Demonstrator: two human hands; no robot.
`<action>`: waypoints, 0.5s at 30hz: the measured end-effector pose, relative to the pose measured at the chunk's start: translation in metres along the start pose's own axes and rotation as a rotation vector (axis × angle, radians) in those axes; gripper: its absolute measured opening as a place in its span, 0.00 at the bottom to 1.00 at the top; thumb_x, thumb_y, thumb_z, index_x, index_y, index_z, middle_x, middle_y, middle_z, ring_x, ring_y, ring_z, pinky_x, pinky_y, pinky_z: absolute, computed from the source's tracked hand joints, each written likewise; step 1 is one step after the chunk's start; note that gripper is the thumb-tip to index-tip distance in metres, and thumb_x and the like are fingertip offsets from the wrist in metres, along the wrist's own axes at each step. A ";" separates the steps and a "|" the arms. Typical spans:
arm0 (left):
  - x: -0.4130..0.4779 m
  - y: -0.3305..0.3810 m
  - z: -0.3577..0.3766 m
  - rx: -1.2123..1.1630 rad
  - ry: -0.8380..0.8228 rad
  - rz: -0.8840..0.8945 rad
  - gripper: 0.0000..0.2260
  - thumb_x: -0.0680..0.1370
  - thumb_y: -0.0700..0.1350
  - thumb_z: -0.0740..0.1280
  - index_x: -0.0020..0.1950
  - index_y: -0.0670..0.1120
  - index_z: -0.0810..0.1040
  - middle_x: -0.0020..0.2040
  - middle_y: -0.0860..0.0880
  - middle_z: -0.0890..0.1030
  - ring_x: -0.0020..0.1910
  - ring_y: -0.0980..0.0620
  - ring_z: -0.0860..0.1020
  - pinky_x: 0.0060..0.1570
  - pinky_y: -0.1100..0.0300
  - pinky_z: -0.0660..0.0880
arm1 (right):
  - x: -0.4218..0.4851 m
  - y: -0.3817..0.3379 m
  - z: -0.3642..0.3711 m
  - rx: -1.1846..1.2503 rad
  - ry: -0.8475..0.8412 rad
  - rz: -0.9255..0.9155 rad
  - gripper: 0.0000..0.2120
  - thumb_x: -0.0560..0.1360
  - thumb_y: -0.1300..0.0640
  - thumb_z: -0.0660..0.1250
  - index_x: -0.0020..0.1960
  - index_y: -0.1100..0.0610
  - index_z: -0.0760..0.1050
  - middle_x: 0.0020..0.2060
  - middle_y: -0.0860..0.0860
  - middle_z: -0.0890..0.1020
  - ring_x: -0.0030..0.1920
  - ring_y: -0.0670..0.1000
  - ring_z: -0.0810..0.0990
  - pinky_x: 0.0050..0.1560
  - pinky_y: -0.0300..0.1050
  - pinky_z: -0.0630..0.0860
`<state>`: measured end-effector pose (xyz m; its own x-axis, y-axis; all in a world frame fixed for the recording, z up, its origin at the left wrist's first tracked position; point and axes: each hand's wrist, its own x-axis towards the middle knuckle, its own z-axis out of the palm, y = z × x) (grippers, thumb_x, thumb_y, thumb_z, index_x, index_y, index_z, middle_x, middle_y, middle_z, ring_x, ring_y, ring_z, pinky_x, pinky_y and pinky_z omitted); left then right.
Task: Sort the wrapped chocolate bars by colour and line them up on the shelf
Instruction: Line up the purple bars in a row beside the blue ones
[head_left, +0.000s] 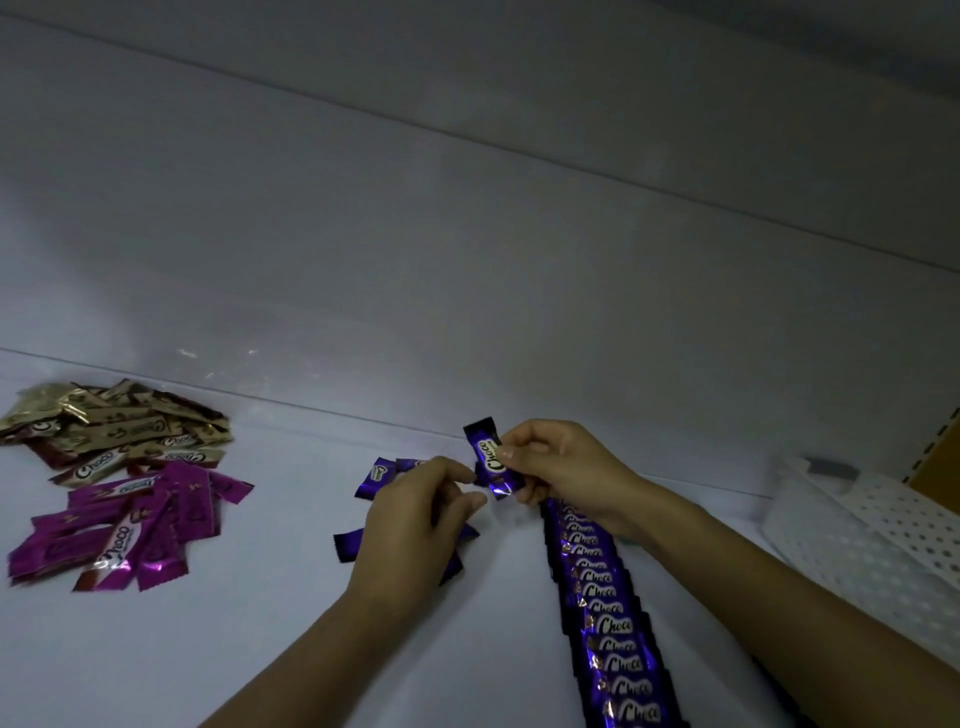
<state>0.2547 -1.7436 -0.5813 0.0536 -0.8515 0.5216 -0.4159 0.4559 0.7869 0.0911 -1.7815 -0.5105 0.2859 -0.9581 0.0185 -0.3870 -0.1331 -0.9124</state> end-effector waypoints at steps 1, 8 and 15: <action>-0.001 0.002 0.000 0.019 -0.004 0.040 0.03 0.75 0.44 0.71 0.47 0.45 0.81 0.36 0.53 0.81 0.38 0.61 0.77 0.38 0.70 0.71 | -0.002 0.000 -0.001 0.004 -0.016 0.013 0.06 0.76 0.60 0.67 0.53 0.56 0.76 0.36 0.51 0.82 0.30 0.47 0.80 0.32 0.37 0.76; 0.000 0.000 -0.005 0.170 0.038 -0.038 0.16 0.81 0.52 0.58 0.47 0.44 0.81 0.42 0.52 0.84 0.41 0.53 0.79 0.44 0.51 0.75 | -0.005 -0.001 -0.006 -0.021 -0.031 0.070 0.09 0.76 0.65 0.64 0.55 0.57 0.73 0.41 0.58 0.83 0.38 0.55 0.84 0.37 0.42 0.81; -0.001 0.002 -0.003 0.154 -0.007 -0.055 0.13 0.81 0.51 0.59 0.46 0.48 0.79 0.41 0.54 0.83 0.43 0.56 0.79 0.44 0.53 0.75 | 0.009 0.007 -0.023 -0.186 0.113 0.004 0.09 0.75 0.67 0.66 0.49 0.54 0.74 0.44 0.56 0.81 0.34 0.46 0.82 0.34 0.37 0.78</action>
<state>0.2568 -1.7406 -0.5789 0.0736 -0.8760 0.4766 -0.5471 0.3641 0.7537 0.0710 -1.7970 -0.5069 0.1880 -0.9797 0.0700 -0.5458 -0.1634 -0.8218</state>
